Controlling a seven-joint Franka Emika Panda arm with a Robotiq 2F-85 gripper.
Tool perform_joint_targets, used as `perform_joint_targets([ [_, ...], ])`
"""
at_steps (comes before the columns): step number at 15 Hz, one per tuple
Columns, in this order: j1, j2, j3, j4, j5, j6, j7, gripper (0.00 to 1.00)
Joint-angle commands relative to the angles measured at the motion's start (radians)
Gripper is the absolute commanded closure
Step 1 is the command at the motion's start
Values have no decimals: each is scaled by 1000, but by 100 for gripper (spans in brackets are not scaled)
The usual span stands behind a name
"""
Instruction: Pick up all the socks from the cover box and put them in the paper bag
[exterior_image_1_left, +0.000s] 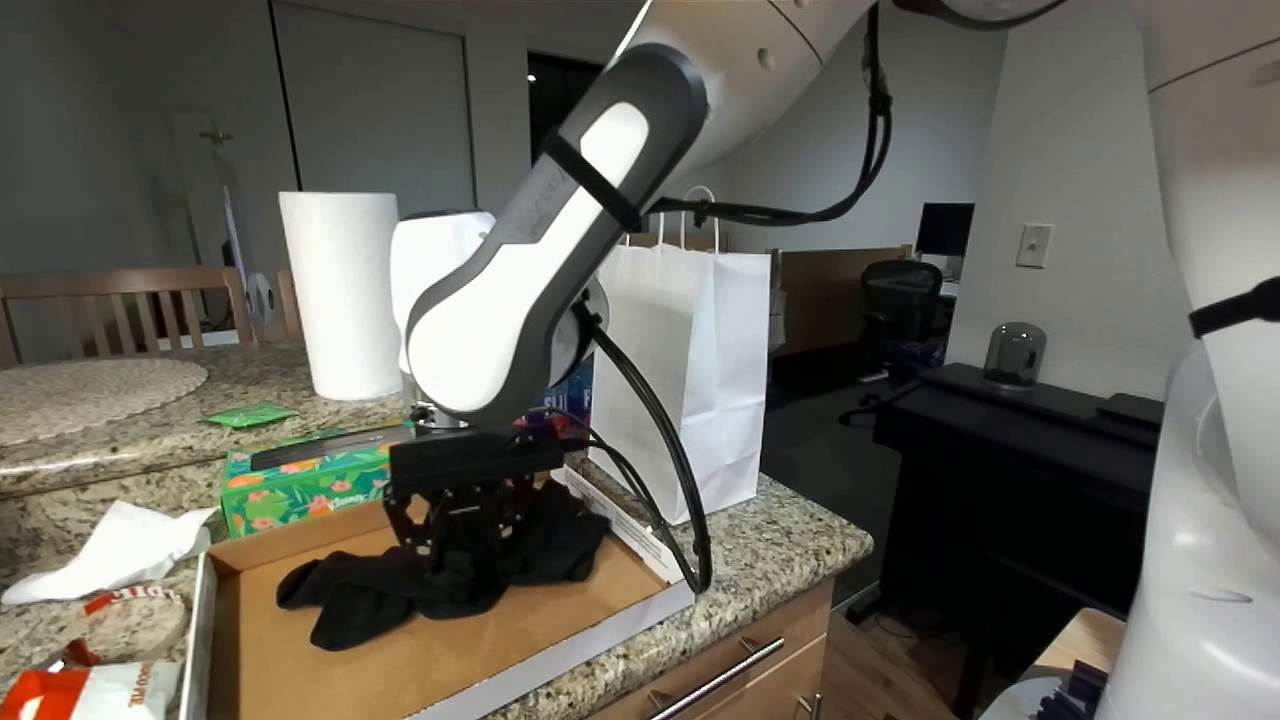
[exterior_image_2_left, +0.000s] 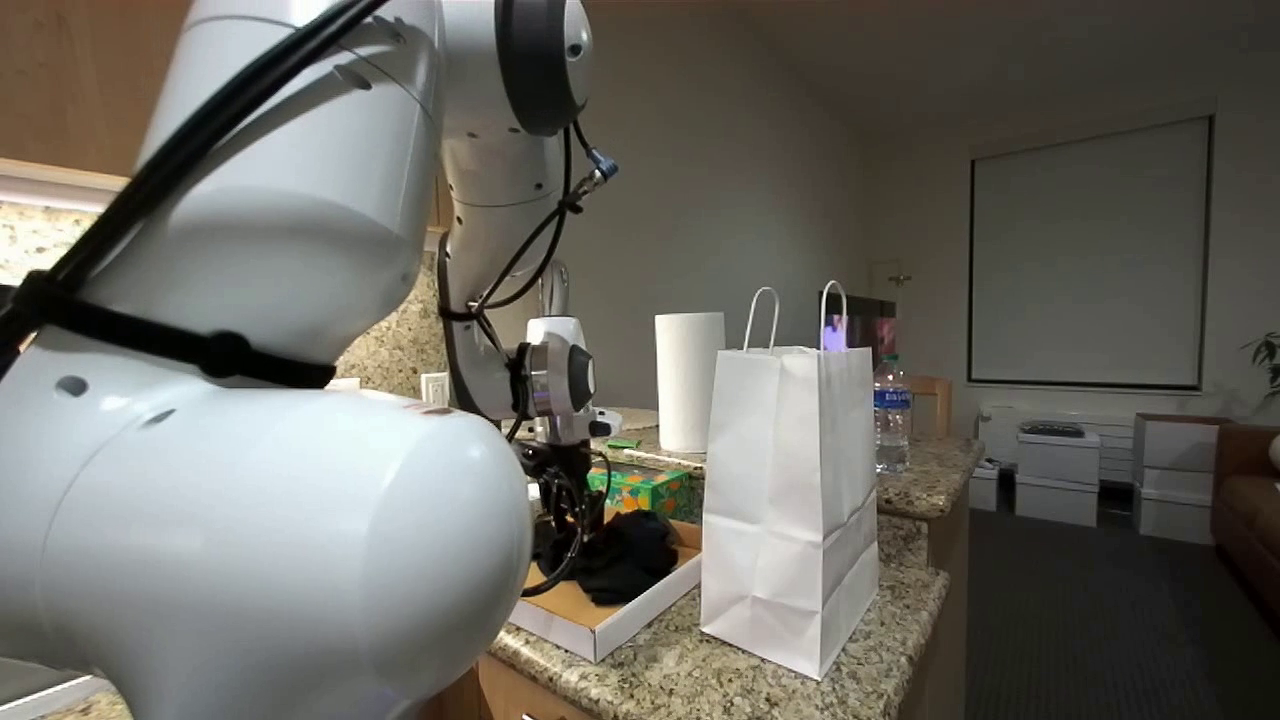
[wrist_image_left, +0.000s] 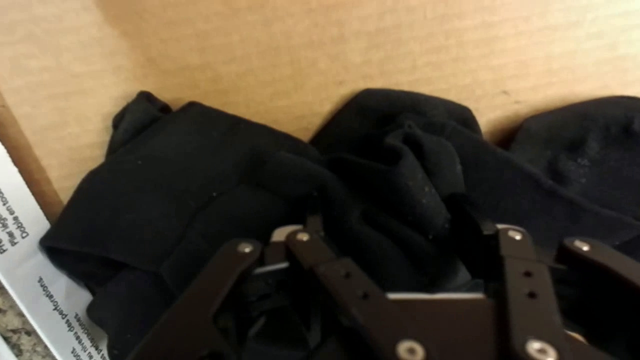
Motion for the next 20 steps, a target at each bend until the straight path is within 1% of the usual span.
perform_joint_targets([
  [1, 25, 29, -17, 25, -15, -29, 24, 66],
  [5, 33, 22, -20, 43, -20, -71, 17, 89],
  [6, 33, 19, -19, 47, -20, -85, 17, 91],
  [7, 30, 19, -17, 54, -14, -103, 14, 94],
  [9, 27, 14, -10, 59, -3, -130, 8, 94],
  [10, 27, 13, -8, 61, -3, -138, 8, 91],
  [14, 22, -18, 5, 64, 8, -192, -7, 91],
  [18, 3, -96, 38, 65, 50, -273, -62, 91],
  [20, -9, -147, 59, 69, 84, -330, -111, 91],
])
